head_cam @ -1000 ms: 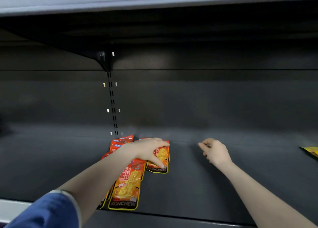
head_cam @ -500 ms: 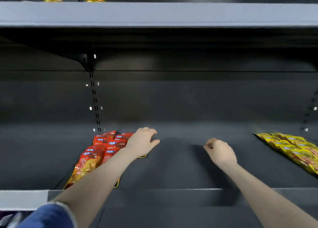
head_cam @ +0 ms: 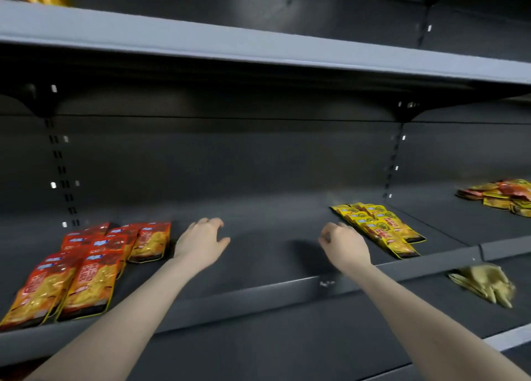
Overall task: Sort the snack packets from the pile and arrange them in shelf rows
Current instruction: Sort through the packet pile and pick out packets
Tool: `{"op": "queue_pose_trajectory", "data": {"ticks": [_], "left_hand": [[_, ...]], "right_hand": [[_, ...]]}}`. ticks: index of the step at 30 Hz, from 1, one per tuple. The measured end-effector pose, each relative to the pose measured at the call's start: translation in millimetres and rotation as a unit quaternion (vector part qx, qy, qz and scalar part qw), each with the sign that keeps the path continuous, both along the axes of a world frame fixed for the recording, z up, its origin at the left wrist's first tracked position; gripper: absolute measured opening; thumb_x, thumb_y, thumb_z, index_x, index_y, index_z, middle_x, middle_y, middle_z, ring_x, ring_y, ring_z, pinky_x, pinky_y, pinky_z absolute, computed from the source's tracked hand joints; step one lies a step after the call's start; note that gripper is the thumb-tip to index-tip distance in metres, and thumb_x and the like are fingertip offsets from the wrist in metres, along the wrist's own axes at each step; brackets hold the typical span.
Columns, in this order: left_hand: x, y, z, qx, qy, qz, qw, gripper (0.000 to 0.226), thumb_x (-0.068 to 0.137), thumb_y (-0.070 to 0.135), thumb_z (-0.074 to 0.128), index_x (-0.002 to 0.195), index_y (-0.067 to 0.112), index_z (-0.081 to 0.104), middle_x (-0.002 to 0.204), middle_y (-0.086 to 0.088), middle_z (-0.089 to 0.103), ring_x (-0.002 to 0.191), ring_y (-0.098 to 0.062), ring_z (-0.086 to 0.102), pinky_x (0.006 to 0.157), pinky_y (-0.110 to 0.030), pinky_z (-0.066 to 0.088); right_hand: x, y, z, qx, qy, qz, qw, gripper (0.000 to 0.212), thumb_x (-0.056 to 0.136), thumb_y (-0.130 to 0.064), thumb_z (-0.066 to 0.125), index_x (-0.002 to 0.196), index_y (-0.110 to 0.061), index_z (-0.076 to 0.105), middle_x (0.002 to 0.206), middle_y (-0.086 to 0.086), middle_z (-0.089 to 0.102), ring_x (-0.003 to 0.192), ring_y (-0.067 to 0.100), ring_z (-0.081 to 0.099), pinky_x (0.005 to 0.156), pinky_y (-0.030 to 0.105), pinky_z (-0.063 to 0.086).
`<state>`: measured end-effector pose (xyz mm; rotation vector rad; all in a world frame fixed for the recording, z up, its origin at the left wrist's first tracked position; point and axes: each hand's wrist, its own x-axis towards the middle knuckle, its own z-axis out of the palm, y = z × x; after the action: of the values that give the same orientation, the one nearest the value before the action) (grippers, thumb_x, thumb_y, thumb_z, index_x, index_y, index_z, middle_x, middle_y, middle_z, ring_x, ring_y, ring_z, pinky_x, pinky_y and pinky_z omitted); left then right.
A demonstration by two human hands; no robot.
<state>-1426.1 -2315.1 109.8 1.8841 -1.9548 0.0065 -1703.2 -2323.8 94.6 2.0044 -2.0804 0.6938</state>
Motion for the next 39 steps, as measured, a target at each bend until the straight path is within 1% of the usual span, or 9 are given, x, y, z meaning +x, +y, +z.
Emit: {"op": "queue_pose_trajectory", "data": {"ticks": [5,9,12,16,23,29,31,34,39], "left_hand": [[-65,-1,10,0.012,-0.031,0.027,0.999,0.045,0.094,0.041,0.051,0.134,0.022,0.046,0.133,-0.005,0.048,0.125,-0.026,0.044,0.098,-0.035,0.04],[-148,-9,22,0.001,-0.016,0.035,0.999,0.046,0.093,0.041,0.051,0.135,0.022,0.046,0.135,-0.006,0.048,0.126,-0.026,0.043,0.098,-0.035,0.039],[-224,-17,30,-0.015,-0.005,0.017,1.0,0.046,0.093,0.041,0.052,0.134,0.021,0.046,0.134,-0.006,0.048,0.125,-0.026,0.043,0.097,-0.034,0.039],[-327,-29,37,-0.017,-0.002,-0.018,1.0,0.045,0.092,0.043,0.052,0.132,0.021,0.047,0.133,-0.005,0.049,0.126,-0.025,0.043,0.097,-0.034,0.039],[-482,-76,38,-0.008,-0.045,-0.069,0.997,0.05,0.091,0.047,0.05,0.133,0.019,0.046,0.134,-0.008,0.049,0.125,-0.029,0.044,0.098,-0.035,0.039],[-554,-134,36,0.045,-0.067,-0.119,0.99,0.056,0.089,0.055,0.051,0.136,0.025,0.043,0.137,-0.005,0.047,0.128,-0.026,0.043,0.101,-0.032,0.039],[-575,-155,40,0.055,-0.068,-0.128,0.988,0.057,0.088,0.058,0.05,0.136,0.027,0.043,0.138,-0.003,0.045,0.129,-0.024,0.043,0.104,-0.034,0.037],[-610,-181,44,0.066,-0.064,-0.131,0.987,0.058,0.087,0.059,0.05,0.136,0.027,0.043,0.14,-0.001,0.045,0.129,-0.021,0.043,0.104,-0.032,0.037],[-684,-208,42,0.083,-0.063,-0.121,0.987,0.058,0.087,0.06,0.049,0.136,0.027,0.043,0.139,-0.001,0.046,0.129,-0.021,0.043,0.103,-0.033,0.038]], "right_hand": [[-83,2,5,-0.023,0.027,-0.007,0.999,0.026,0.096,-0.028,0.044,0.112,-0.016,0.059,0.115,0.008,0.059,0.11,0.029,0.051,0.088,0.032,0.042],[-172,-1,7,-0.025,0.03,-0.009,0.999,0.028,0.096,-0.033,0.045,0.117,-0.019,0.058,0.117,0.005,0.058,0.113,0.025,0.05,0.091,0.031,0.039],[-242,-3,5,-0.03,0.042,-0.019,0.998,0.027,0.095,-0.029,0.044,0.115,-0.018,0.058,0.112,0.005,0.059,0.109,0.025,0.052,0.087,0.031,0.04],[-331,-2,4,-0.025,0.017,-0.043,0.999,0.025,0.095,-0.026,0.043,0.111,-0.015,0.059,0.105,0.007,0.058,0.103,0.027,0.052,0.084,0.032,0.041],[-469,-23,-6,-0.02,-0.007,-0.095,0.995,0.024,0.095,-0.029,0.045,0.108,-0.015,0.059,0.105,0.006,0.058,0.104,0.026,0.052,0.085,0.033,0.042],[-560,-77,-7,-0.023,0.017,-0.125,0.992,0.027,0.094,-0.033,0.046,0.11,-0.016,0.059,0.109,0.006,0.059,0.107,0.027,0.053,0.084,0.033,0.042],[-590,-92,-6,-0.032,0.019,-0.117,0.992,0.027,0.094,-0.034,0.048,0.11,-0.016,0.06,0.109,0.006,0.059,0.106,0.027,0.053,0.084,0.033,0.042],[-635,-107,2,-0.054,0.029,-0.094,0.994,0.027,0.094,-0.034,0.049,0.113,-0.018,0.059,0.11,0.005,0.06,0.106,0.026,0.053,0.083,0.034,0.042],[-713,-132,14,-0.08,0.024,-0.078,0.993,0.026,0.093,-0.034,0.053,0.11,-0.016,0.062,0.104,0.008,0.061,0.101,0.028,0.055,0.077,0.034,0.043]]}}
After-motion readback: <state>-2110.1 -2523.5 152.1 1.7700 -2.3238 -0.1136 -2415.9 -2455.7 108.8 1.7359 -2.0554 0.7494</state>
